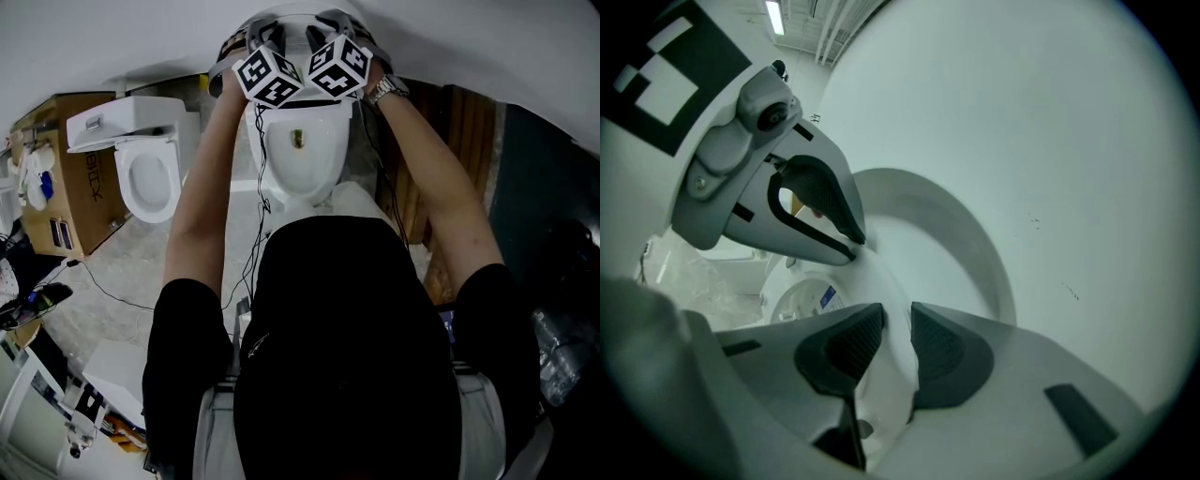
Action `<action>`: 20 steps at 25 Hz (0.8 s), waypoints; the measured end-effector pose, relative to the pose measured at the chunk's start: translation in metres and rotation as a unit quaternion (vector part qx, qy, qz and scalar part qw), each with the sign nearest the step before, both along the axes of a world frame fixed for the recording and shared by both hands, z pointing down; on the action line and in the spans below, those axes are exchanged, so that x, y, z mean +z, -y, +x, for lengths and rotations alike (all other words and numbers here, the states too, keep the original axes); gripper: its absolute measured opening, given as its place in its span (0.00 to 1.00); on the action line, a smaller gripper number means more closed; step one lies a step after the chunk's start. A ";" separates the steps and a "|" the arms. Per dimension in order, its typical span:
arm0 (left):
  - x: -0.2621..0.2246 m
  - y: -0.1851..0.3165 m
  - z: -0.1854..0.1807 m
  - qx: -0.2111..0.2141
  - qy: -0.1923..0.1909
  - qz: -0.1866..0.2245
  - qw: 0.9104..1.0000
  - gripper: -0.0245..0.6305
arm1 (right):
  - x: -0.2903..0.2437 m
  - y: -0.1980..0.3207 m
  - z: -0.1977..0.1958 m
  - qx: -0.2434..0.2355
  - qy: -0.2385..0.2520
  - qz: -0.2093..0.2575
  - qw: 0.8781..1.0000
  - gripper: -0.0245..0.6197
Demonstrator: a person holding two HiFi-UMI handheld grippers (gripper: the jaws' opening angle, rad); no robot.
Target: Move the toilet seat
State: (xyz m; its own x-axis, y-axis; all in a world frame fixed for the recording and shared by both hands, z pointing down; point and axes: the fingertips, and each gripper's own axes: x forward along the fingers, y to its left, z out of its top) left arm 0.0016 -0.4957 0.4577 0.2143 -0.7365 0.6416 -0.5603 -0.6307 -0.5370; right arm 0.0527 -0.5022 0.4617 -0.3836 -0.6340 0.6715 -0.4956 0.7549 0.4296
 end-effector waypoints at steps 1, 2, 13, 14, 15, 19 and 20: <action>0.000 0.000 0.000 -0.001 -0.001 0.001 1.000 0.14 | 0.000 0.000 0.000 0.001 0.001 0.000 1.000 0.20; 0.000 0.000 0.000 -0.003 -0.002 0.002 1.000 0.14 | 0.000 0.000 0.001 0.002 0.002 0.001 1.000 0.20; -0.004 -0.001 -0.002 -0.024 -0.061 -0.013 0.998 0.14 | -0.004 -0.001 0.001 -0.009 0.007 -0.013 1.000 0.21; -0.005 -0.001 -0.003 -0.027 -0.069 -0.015 0.997 0.14 | -0.004 -0.001 0.000 -0.011 0.008 -0.017 1.000 0.21; -0.005 -0.001 -0.005 -0.031 -0.077 -0.016 0.996 0.15 | -0.005 -0.001 0.000 -0.010 0.011 -0.021 1.000 0.21; -0.012 -0.006 -0.009 -0.061 -0.122 -0.018 0.990 0.14 | -0.011 -0.002 0.007 0.010 0.040 -0.020 0.999 0.21; -0.016 -0.008 -0.010 -0.066 -0.134 -0.013 0.989 0.14 | -0.015 -0.004 0.009 0.017 0.050 -0.014 0.998 0.21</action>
